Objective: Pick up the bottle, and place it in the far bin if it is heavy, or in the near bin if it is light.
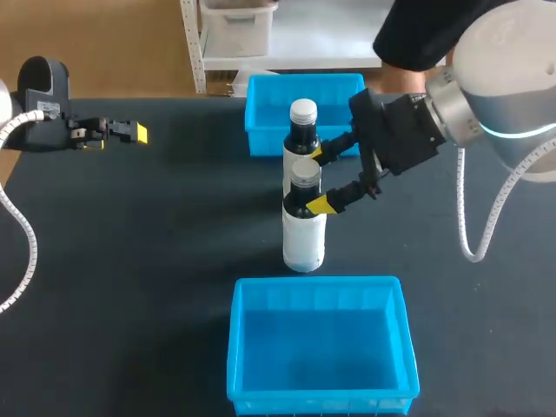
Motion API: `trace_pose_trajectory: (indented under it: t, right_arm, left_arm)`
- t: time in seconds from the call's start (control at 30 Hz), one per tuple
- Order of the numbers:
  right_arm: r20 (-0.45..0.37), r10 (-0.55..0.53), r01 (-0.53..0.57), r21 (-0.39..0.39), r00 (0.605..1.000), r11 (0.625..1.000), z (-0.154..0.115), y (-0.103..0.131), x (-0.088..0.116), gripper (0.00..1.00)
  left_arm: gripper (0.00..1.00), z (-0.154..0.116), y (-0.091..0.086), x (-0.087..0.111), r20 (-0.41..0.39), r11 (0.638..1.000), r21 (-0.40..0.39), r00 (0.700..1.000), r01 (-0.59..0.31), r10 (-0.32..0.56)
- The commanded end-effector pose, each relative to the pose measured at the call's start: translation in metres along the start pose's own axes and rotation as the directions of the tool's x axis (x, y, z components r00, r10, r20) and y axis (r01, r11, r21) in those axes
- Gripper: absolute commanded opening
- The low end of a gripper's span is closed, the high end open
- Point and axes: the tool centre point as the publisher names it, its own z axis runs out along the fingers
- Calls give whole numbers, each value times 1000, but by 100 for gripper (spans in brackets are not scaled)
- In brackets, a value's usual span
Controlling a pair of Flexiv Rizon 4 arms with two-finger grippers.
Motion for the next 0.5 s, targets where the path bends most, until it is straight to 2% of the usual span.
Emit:
trace_pose_trajectory:
  t: [0.03,0.5]
  right_arm:
    - [-24,4,-4,10,1000,1000,2,5,-6,100]
    - [9,17,-17,-10,1000,1000,12,7,-6,100]
  left_arm:
    - [100,0,0,0,0,1000,0,1000,0,0]
    - [100,0,0,0,0,1000,0,1000,0,0]
